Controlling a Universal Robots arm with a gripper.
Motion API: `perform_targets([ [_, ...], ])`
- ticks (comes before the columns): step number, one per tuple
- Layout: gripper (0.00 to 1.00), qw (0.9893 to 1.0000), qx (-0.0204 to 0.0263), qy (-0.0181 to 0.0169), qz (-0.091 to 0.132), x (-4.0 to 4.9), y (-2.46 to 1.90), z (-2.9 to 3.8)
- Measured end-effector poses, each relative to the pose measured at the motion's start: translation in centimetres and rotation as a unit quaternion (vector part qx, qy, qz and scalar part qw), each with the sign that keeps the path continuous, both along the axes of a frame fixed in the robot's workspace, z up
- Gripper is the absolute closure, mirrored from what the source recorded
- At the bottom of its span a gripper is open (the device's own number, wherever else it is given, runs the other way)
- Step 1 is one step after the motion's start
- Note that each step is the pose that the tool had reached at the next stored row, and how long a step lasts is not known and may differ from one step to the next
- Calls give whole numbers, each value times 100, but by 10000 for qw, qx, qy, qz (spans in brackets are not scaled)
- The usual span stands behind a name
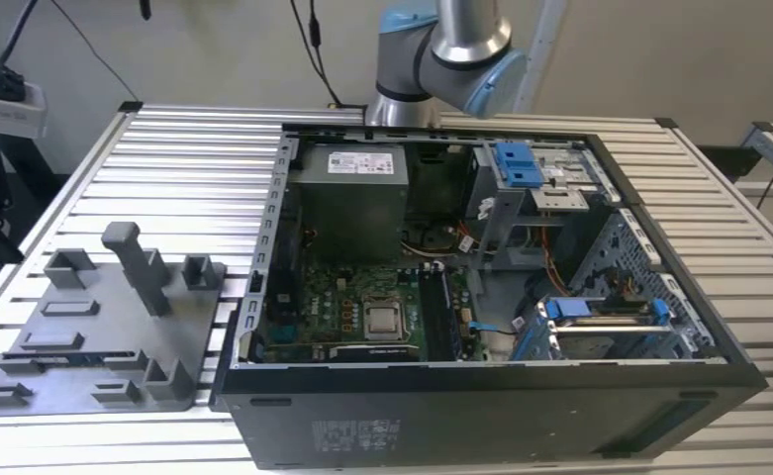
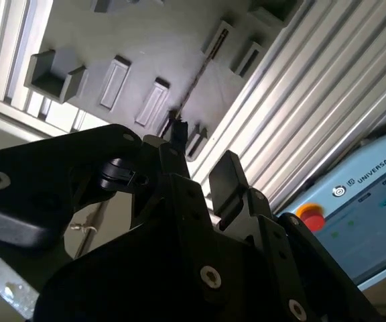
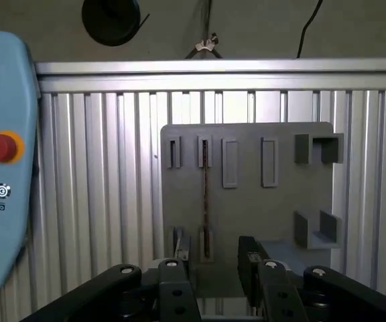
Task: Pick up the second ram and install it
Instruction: 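Pick up the second ram and move it above second insertion slot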
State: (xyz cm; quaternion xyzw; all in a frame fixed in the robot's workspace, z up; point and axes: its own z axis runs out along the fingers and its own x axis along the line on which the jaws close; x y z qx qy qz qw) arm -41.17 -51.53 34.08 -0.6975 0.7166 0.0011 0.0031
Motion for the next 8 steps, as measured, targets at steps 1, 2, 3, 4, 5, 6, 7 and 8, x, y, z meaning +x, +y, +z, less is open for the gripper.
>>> perform_targets([
  [1, 58, 10000, 0, 0, 0, 0, 0, -1],
  [2, 58, 10000, 0, -1, 0, 0, 0, -4],
  [3, 58, 10000, 0, -1, 0, 0, 0, -6],
  [4, 58, 10000, 0, -1, 0, 0, 0, -6],
  [5, 58, 10000, 0, -1, 0, 0, 0, -8],
  [6, 58, 10000, 1, 0, 0, 0, 0, -10],
  [7, 58, 10000, 2, 2, 0, 0, 1, -15],
  [8, 58, 10000, 0, 7, -1, -1, 0, -18],
])
